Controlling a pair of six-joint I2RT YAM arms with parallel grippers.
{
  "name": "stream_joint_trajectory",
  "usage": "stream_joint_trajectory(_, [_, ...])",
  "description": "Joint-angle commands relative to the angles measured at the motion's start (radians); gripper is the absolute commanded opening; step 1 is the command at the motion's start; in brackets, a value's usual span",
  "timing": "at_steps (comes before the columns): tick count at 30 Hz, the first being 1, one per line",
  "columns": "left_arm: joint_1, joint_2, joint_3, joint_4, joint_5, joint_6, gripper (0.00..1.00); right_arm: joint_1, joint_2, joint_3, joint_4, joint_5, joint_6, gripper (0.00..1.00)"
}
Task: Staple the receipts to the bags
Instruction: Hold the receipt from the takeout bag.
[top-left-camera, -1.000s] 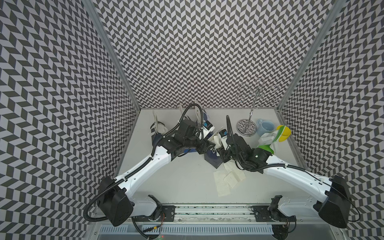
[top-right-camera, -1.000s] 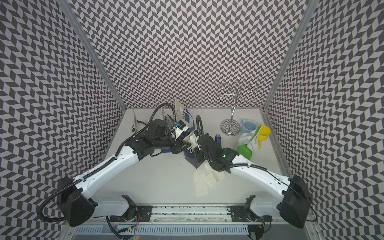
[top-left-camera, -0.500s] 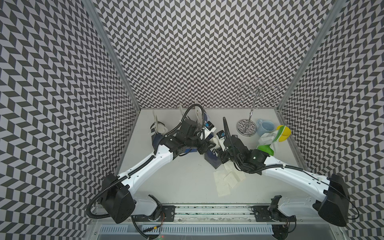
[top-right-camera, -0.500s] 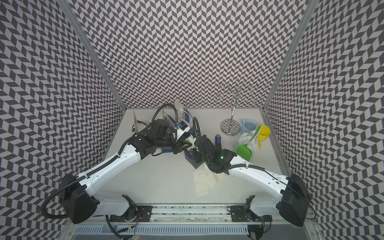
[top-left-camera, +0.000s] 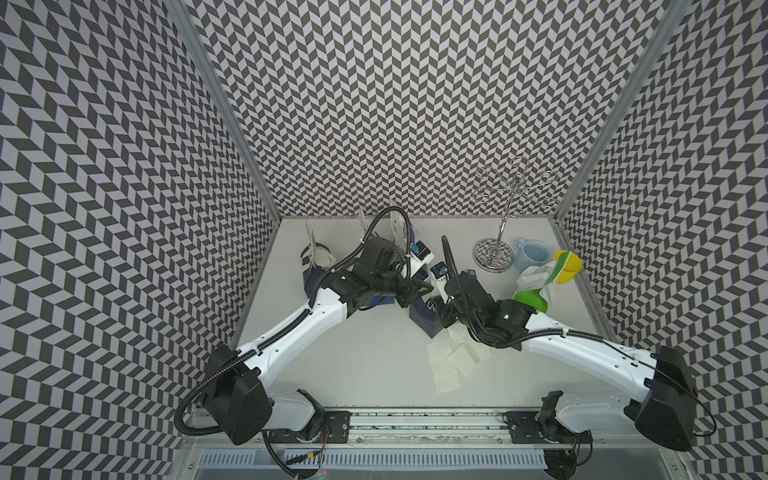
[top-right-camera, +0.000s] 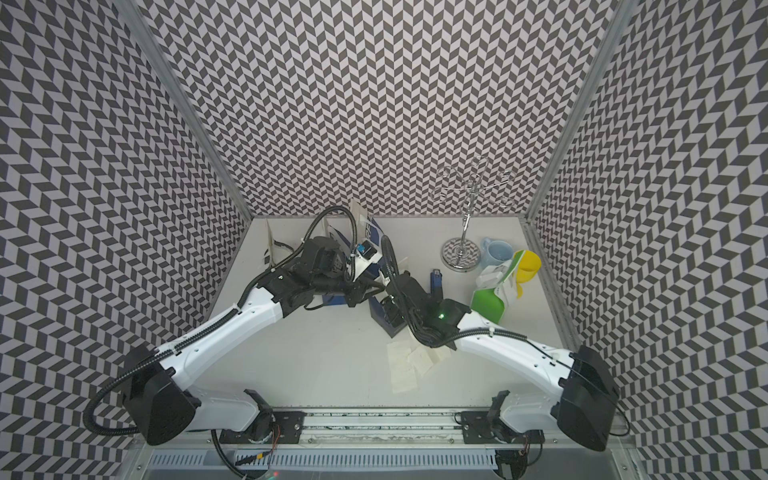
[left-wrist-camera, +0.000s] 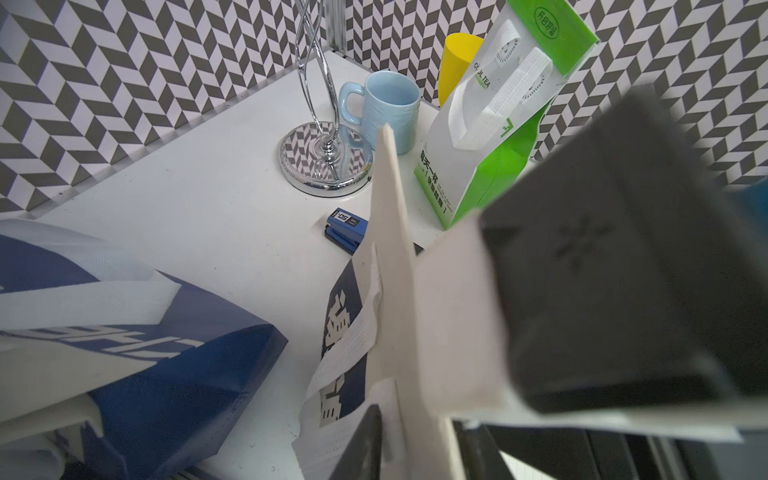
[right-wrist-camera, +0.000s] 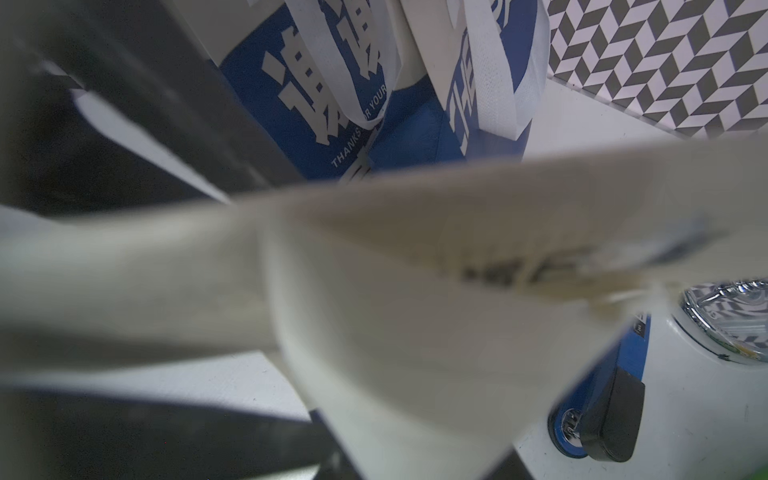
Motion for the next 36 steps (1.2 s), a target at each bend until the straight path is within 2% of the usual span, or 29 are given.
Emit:
stream_joint_trajectory(1, [0.006,-0.034,0.039,-0.001,0.043,0.026,0.33,0.007,0.014,0.035,0.045,0.067,-0.025,0.34])
stream_joint_trajectory(10, [0.006,-0.026,0.037,0.019,0.102,0.016,0.35,0.012,0.010,0.046,0.053,0.044,-0.025,0.34])
stream_joint_trajectory(17, [0.006,-0.019,0.028,0.070,0.100,-0.009,0.38,0.023,0.011,0.057,0.061,0.023,-0.038,0.34])
stream_joint_trajectory(20, [0.006,-0.013,0.020,0.109,0.104,-0.030,0.29,0.024,0.010,0.051,0.064,0.016,-0.040,0.34])
stream_joint_trajectory(23, [0.006,-0.001,0.020,0.119,0.084,-0.037,0.09,0.026,0.010,0.046,0.068,0.027,-0.039,0.34])
stream_joint_trajectory(25, [0.006,0.010,0.030,0.103,0.069,-0.037,0.00,0.025,0.009,0.040,0.071,0.044,-0.036,0.34])
stream_joint_trajectory(29, [0.006,0.017,0.031,0.082,0.037,-0.036,0.00,0.024,0.005,0.032,0.080,0.097,-0.007,0.34])
stream_joint_trajectory(30, [0.006,0.015,0.028,0.084,0.021,-0.040,0.00,0.024,0.004,0.032,0.075,0.108,-0.001,0.36])
stream_joint_trajectory(33, [0.006,0.005,0.019,0.102,-0.047,-0.064,0.00,0.022,-0.014,0.026,0.031,0.137,0.022,0.56])
stream_joint_trajectory(36, [0.008,-0.002,0.019,0.110,-0.071,-0.072,0.00,0.017,-0.070,-0.029,0.019,0.110,0.040,0.59])
